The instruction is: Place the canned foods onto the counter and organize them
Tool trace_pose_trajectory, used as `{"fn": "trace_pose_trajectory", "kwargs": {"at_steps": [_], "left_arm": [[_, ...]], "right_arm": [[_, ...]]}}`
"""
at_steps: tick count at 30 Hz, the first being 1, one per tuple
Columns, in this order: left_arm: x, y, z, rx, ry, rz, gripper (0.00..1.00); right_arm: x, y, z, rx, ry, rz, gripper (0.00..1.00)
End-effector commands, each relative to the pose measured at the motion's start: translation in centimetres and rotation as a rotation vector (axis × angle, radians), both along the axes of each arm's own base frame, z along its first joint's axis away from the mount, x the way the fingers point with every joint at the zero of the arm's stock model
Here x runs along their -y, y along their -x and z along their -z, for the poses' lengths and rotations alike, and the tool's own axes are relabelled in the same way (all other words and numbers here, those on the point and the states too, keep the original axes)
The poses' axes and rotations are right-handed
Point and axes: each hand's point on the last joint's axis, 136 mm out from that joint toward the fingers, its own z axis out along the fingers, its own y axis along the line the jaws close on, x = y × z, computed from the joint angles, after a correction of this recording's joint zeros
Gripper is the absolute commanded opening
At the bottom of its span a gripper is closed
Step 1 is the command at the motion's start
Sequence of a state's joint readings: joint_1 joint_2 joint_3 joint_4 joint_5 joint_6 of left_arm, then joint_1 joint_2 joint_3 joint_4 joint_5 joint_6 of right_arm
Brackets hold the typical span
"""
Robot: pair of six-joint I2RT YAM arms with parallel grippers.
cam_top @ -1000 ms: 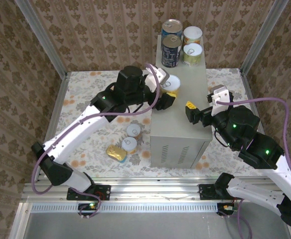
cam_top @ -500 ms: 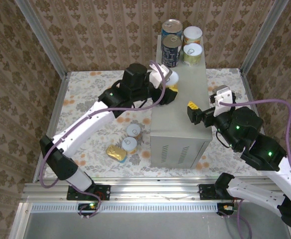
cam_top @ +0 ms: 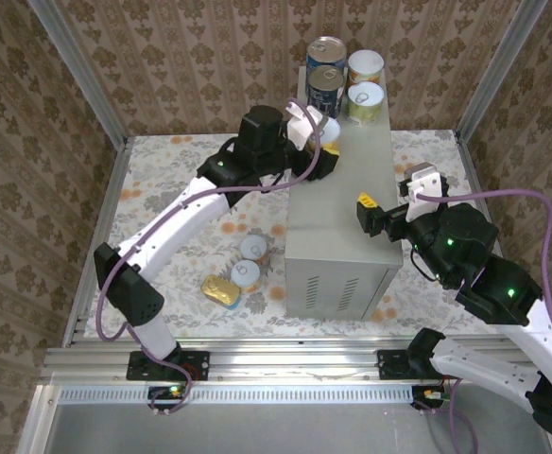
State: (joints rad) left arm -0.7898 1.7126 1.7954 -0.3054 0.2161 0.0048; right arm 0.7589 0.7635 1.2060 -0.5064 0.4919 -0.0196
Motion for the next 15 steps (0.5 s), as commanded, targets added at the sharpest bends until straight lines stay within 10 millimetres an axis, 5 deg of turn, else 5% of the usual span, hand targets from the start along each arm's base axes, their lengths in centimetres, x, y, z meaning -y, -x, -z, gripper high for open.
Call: {"fn": "trace_pose_trajectory", "kwargs": {"at_steps": [1,15], "left_arm": [[0.3,-0.3,1.1,-0.034,-0.026,0.015,0.78],[1.0,-0.9,2.2,-0.059,-0.04,0.029,0.78]], "right_arm": [[0.7,-0.2,0.4,-0.006,0.003,0.032,1.0],[0.7,-0.3,0.6,-0.013,-0.004,0.029,1.0]]}}
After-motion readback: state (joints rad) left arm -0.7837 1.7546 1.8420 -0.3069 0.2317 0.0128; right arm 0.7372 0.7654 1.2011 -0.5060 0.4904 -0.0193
